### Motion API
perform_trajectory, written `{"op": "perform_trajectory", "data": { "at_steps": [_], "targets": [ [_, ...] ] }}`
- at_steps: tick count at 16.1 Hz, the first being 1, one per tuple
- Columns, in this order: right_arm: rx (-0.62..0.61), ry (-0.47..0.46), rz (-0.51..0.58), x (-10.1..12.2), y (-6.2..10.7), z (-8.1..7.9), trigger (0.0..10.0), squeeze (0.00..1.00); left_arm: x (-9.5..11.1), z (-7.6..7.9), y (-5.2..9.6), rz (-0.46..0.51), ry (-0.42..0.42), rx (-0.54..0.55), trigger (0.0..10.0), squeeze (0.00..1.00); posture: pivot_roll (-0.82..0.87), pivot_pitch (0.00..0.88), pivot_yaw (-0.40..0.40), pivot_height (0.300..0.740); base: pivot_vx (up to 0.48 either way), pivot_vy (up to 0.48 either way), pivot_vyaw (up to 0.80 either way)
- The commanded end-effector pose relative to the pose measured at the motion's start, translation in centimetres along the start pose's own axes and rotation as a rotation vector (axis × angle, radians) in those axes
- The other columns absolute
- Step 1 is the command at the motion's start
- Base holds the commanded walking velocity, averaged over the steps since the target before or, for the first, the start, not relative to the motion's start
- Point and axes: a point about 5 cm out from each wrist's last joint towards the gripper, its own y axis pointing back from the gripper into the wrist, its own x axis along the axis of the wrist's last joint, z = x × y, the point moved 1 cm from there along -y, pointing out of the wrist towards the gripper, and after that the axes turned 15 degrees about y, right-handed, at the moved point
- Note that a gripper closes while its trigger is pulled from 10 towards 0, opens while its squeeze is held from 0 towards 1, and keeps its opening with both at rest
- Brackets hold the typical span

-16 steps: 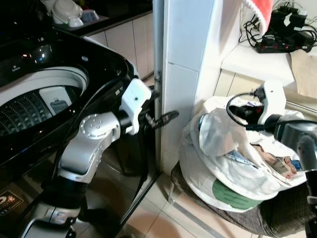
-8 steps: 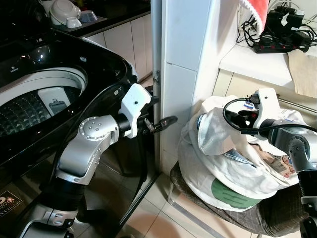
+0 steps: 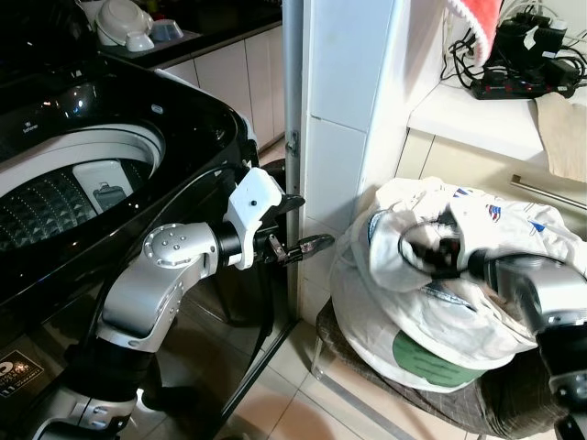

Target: Clothes washing

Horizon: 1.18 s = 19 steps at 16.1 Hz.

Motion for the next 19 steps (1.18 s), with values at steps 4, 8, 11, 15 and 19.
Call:
{"op": "perform_trajectory", "data": {
  "at_steps": [4,8,11,15,19],
  "targets": [
    [0.005,-0.045,0.039,0.1,-0.1,0.2,0.0,0.0,0.1,0.2,0.2,-0.013,-0.006,-0.011,10.0,0.0,-0.04,0.0,0.025,0.74,0.0,0.0,0.0],
    [0.017,-0.067,0.057,0.1,-0.1,0.1,0.0,0.0,0.0,0.3,0.1,-0.015,-0.005,-0.014,10.0,0.0,-0.04,0.0,0.027,0.74,0.0,0.0,0.0],
    [0.022,-0.077,0.064,0.1,-0.1,0.1,0.0,0.0,0.0,0.3,0.1,-0.016,-0.004,-0.015,10.0,0.0,-0.04,0.0,0.026,0.74,0.0,0.0,0.0],
    [0.047,-0.113,0.092,0.4,0.0,-0.1,0.0,0.0,0.0,0.3,0.1,-0.015,-0.002,-0.013,10.0,0.0,-0.04,0.0,0.023,0.74,0.0,0.0,0.0],
    [0.064,-0.16,0.158,1.5,0.5,0.2,0.0,0.0,0.1,0.3,0.0,-0.008,-0.002,-0.007,10.0,0.0,-0.04,0.0,0.021,0.74,0.0,0.0,0.0]
  ]
}}
